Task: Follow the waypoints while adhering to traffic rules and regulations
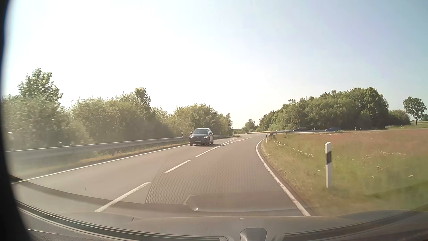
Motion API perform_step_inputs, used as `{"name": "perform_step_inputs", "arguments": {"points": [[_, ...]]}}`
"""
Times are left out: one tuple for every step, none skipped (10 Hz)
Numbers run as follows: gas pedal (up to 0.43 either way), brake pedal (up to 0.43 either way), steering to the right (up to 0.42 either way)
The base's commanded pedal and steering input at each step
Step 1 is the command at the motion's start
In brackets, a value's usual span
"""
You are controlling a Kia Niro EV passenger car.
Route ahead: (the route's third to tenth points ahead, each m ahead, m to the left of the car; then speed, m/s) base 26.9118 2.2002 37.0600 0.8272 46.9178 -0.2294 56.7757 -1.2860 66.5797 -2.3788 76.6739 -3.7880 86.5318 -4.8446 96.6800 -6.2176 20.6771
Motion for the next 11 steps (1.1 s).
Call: {"name": "perform_step_inputs", "arguments": {"points": [[0.220, 0.006, 0.021], [0.220, 0.006, 0.021], [0.220, 0.006, 0.021], [0.220, 0.006, 0.021], [0.220, 0.006, 0.021], [0.220, 0.006, 0.021], [0.220, 0.006, 0.022], [0.220, 0.006, 0.023], [0.220, 0.006, 0.023], [0.220, 0.006, 0.023], [0.220, 0.006, 0.023]]}}
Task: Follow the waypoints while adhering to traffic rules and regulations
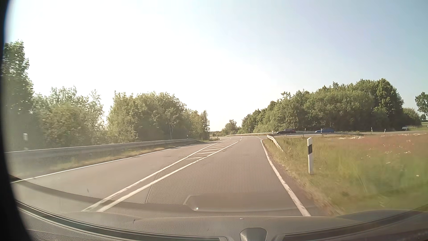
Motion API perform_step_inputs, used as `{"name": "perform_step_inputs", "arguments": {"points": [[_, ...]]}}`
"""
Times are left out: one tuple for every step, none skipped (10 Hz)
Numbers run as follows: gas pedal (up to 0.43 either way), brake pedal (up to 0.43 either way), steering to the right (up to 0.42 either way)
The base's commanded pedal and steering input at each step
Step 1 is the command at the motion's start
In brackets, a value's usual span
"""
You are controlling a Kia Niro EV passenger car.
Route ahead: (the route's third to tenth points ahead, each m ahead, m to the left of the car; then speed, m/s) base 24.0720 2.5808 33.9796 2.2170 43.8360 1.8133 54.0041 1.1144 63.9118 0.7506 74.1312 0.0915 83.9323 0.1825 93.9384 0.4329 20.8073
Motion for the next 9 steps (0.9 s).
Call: {"name": "perform_step_inputs", "arguments": {"points": [[0.220, 0.006, 0.023], [0.220, 0.006, 0.023], [0.209, 0.006, 0.023], [0.209, 0.006, 0.023], [0.209, 0.006, 0.023], [0.209, 0.006, 0.023], [0.209, 0.006, 0.022], [0.209, 0.006, 0.022], [0.209, 0.006, 0.020]]}}
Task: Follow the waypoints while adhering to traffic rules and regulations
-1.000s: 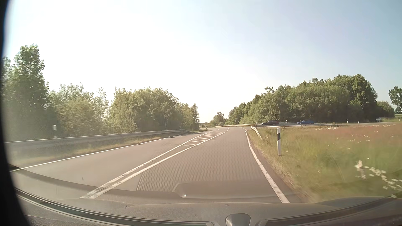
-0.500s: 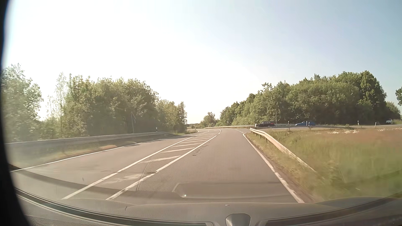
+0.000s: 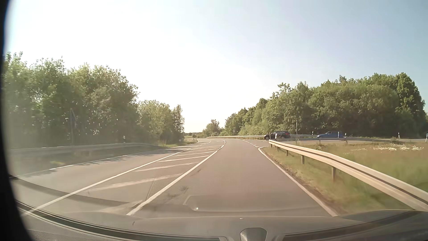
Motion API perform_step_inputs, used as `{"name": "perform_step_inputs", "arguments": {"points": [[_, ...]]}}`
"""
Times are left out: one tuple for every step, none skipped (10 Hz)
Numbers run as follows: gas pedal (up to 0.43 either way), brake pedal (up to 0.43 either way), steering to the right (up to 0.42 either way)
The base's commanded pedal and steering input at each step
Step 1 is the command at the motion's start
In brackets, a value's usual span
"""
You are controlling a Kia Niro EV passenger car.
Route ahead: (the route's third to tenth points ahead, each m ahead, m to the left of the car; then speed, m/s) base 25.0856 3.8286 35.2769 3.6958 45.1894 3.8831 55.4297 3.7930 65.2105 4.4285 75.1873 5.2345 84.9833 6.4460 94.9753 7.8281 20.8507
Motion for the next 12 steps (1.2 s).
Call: {"name": "perform_step_inputs", "arguments": {"points": [[0.209, 0.006, 0.017], [0.209, 0.006, 0.016], [0.209, 0.006, 0.016], [0.209, 0.006, 0.014], [0.209, 0.006, 0.011], [0.209, 0.006, 0.009], [0.209, 0.006, 0.009], [0.209, 0.006, 0.008], [0.220, 0.006, 0.007], [0.220, 0.006, 0.004], [0.220, 0.006, -0.001], [0.220, 0.012, -0.003]]}}
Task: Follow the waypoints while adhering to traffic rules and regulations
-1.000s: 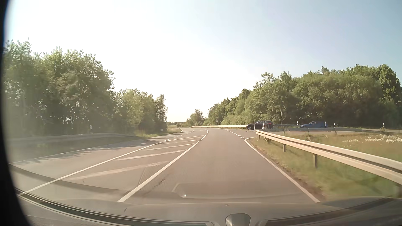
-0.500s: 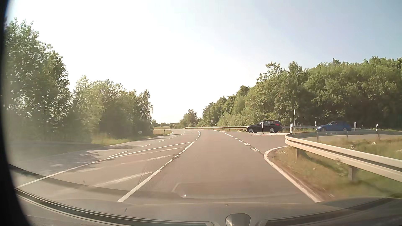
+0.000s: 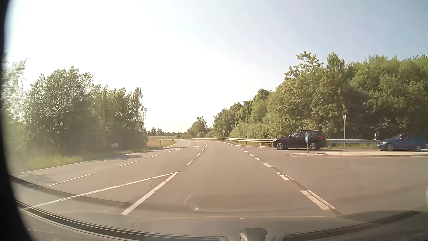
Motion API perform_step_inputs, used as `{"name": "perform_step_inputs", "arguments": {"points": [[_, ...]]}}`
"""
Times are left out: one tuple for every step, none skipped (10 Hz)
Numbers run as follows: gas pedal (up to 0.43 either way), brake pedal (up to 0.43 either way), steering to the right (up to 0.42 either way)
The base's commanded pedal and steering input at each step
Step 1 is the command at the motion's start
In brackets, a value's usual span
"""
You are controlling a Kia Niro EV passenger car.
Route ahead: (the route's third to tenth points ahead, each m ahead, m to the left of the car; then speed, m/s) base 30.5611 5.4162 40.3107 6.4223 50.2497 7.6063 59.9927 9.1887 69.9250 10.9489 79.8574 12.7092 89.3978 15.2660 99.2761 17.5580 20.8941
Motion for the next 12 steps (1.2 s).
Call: {"name": "perform_step_inputs", "arguments": {"points": [[0.220, 0.006, -0.003], [0.220, 0.006, -0.004], [0.220, 0.006, -0.007], [0.220, 0.006, -0.012], [0.220, 0.006, -0.017], [0.220, 0.006, -0.018], [0.220, 0.006, -0.018], [0.220, 0.006, -0.018], [0.220, 0.006, -0.017], [0.220, 0.006, -0.015], [0.220, 0.006, -0.013], [0.220, 0.006, -0.011]]}}
